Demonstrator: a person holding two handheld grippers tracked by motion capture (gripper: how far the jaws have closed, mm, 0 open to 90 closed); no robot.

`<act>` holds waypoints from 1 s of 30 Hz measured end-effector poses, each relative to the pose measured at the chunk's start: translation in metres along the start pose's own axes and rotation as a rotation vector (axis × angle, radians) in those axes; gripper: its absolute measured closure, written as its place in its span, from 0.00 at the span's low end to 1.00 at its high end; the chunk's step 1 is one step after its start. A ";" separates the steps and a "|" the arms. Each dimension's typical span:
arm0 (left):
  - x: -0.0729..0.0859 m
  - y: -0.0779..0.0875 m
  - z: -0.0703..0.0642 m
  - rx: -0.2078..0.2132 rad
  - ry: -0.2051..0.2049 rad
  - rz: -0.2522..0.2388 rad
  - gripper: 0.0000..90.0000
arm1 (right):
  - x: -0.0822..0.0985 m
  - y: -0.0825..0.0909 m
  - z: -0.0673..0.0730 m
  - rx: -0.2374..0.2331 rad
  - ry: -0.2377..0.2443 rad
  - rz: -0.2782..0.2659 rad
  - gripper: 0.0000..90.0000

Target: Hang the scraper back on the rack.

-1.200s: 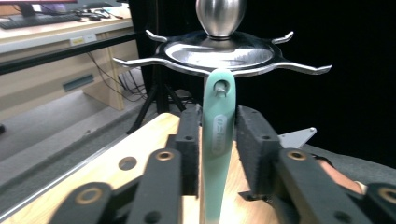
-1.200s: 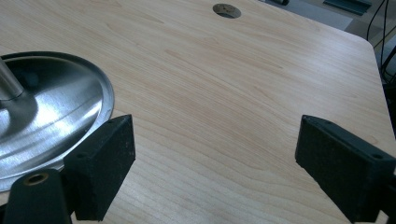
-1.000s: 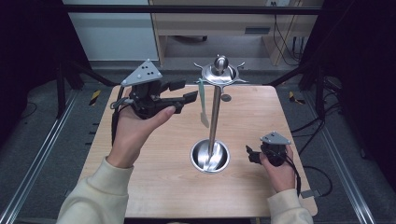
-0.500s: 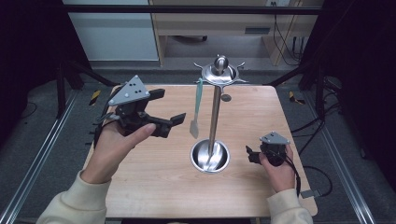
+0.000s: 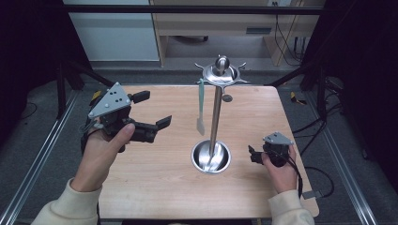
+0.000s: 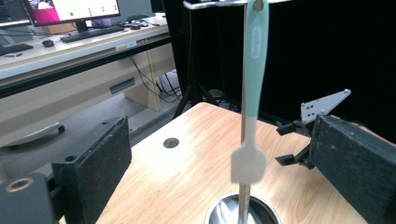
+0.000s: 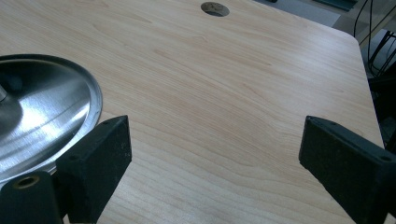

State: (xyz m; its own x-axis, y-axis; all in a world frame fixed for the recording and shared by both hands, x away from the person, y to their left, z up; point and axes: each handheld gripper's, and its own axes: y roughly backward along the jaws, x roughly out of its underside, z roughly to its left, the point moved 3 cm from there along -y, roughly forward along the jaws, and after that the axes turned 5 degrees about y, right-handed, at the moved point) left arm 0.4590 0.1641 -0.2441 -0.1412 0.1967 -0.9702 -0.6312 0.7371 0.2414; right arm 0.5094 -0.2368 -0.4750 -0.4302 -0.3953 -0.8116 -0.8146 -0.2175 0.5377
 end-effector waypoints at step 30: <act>0.083 -0.016 0.024 -0.053 -0.010 0.163 0.06 | 0.000 0.001 0.000 0.013 0.026 -0.012 0.12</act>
State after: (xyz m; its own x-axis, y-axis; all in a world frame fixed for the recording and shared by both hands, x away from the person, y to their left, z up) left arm 0.4757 0.1837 -0.3277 -0.2372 0.3175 -0.9181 -0.6401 0.6598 0.3935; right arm 0.5089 -0.2372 -0.4747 -0.4102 -0.4156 -0.8118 -0.8246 -0.2112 0.5248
